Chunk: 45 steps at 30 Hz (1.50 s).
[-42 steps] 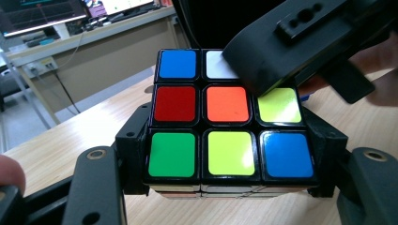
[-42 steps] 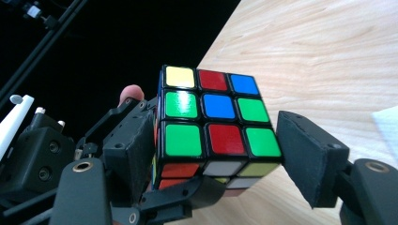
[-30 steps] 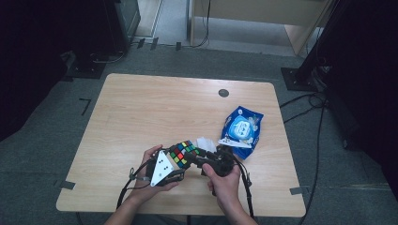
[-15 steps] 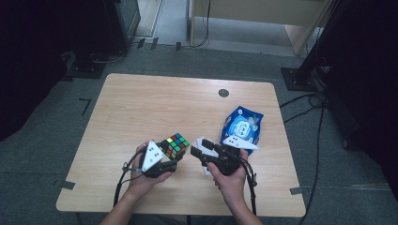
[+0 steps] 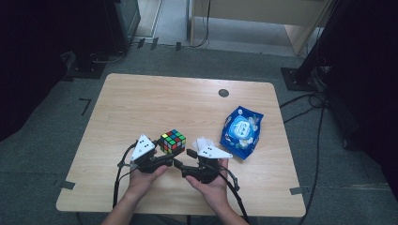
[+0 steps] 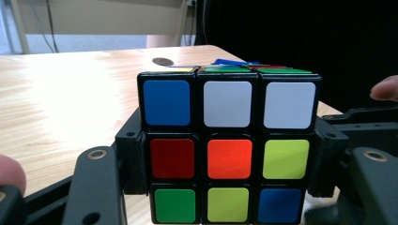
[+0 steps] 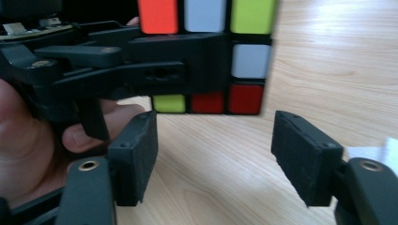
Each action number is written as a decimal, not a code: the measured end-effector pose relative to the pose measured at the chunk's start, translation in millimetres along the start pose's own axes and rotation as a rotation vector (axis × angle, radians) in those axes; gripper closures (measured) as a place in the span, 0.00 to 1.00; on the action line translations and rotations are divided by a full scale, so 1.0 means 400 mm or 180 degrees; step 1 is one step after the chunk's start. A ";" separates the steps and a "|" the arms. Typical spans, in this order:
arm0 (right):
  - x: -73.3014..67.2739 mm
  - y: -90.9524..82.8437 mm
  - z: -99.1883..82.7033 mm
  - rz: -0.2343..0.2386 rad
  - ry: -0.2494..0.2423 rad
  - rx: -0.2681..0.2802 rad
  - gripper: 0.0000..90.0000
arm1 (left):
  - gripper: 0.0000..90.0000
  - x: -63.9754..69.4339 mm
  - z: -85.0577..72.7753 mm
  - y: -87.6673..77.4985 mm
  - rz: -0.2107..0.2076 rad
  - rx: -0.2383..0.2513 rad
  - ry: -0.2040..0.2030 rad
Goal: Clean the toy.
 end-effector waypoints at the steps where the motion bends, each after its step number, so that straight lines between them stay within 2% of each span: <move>1: -0.003 0.002 -0.001 0.0012 -0.0020 0.0016 0.35 | 0.38 0.004 0.000 0.002 -0.0009 -0.0006 -0.0005; 6: -0.016 0.007 -0.005 -0.0097 -0.0065 0.0079 0.35 | 0.38 0.021 -0.002 0.009 -0.0086 -0.0016 -0.0025; 10: -0.011 0.002 -0.008 -0.0111 -0.0034 0.0132 0.38 | 0.38 0.024 -0.003 0.013 -0.0123 -0.0032 -0.0053; 14: -0.010 0.002 -0.012 -0.0133 -0.0100 0.0117 0.38 | 0.38 0.023 -0.006 0.015 -0.0142 -0.0081 -0.0043; 17: -0.007 0.003 -0.013 -0.0172 -0.0247 0.0102 0.38 | 0.38 0.022 -0.005 0.016 -0.0195 -0.0094 -0.0087; 23: -0.005 -0.008 -0.017 -0.0390 -0.0838 0.0102 0.38 | 0.37 0.024 -0.003 0.017 -0.0312 -0.0155 -0.0081; 25: -0.006 -0.014 -0.017 -0.0445 -0.0996 0.0160 0.38 | 0.37 0.025 0.000 0.016 -0.0337 -0.0126 -0.0094; 26: -0.006 -0.015 -0.017 -0.0459 -0.1025 0.0185 0.38 | 0.37 0.026 0.001 0.016 -0.0330 -0.0126 -0.0096; 29: -0.008 -0.014 -0.017 -0.0446 -0.0897 0.0228 0.38 | 0.38 0.027 0.003 0.016 -0.0315 -0.0131 -0.0169; 32: -0.008 -0.013 -0.019 -0.0463 -0.0850 0.0263 0.38 | 0.38 0.027 0.001 0.018 -0.0346 -0.0132 -0.0246; 34: -0.006 -0.015 -0.021 -0.0436 -0.0761 0.0291 0.38 | 0.38 0.028 0.000 0.021 -0.0372 -0.0148 -0.0281; 36: -0.004 -0.015 -0.022 -0.0433 -0.0697 0.0314 0.37 | 0.38 0.032 -0.002 0.024 -0.0389 -0.0163 -0.0285; 40: -0.003 -0.015 -0.022 -0.0456 -0.0666 0.0348 0.38 | 0.38 0.040 -0.004 0.028 -0.0384 -0.0185 -0.0277; 45: 0.004 -0.012 -0.018 -0.0374 -0.0573 0.0255 0.39 | 0.37 0.029 -0.003 0.029 -0.0416 -0.0185 -0.0428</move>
Point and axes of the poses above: each handheld gripper's, and its own axes: y roughly forward along the jaws, z roughly out of its top, x roughly to its right, the point moved 2 cm from there along y, roughly forward along the jaws, and after that the axes turned 4 degrees about -z, right-handed, at the moved point
